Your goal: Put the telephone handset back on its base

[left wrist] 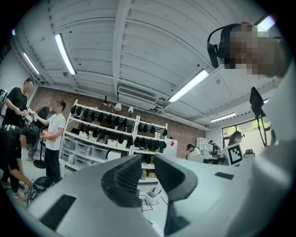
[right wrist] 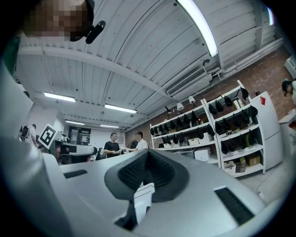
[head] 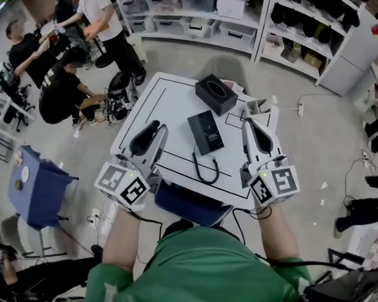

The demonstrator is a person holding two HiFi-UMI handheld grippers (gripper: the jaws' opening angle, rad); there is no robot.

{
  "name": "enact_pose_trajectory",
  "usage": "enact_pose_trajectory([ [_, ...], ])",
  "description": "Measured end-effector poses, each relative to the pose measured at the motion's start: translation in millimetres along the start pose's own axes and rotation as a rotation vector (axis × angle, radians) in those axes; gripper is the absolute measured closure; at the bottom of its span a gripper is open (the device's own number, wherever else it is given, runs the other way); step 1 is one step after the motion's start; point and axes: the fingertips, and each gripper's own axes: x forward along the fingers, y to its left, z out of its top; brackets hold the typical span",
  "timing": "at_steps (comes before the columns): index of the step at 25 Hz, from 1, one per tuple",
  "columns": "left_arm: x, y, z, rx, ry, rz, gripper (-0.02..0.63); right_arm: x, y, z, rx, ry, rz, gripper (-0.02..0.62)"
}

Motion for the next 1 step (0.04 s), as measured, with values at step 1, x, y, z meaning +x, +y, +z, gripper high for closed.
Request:
enact_pose_trajectory([
  [1,1.5,2.7,0.2,0.003,-0.004,0.009,0.512,4.8,-0.7,-0.9,-0.001,-0.005,0.01,0.572],
])
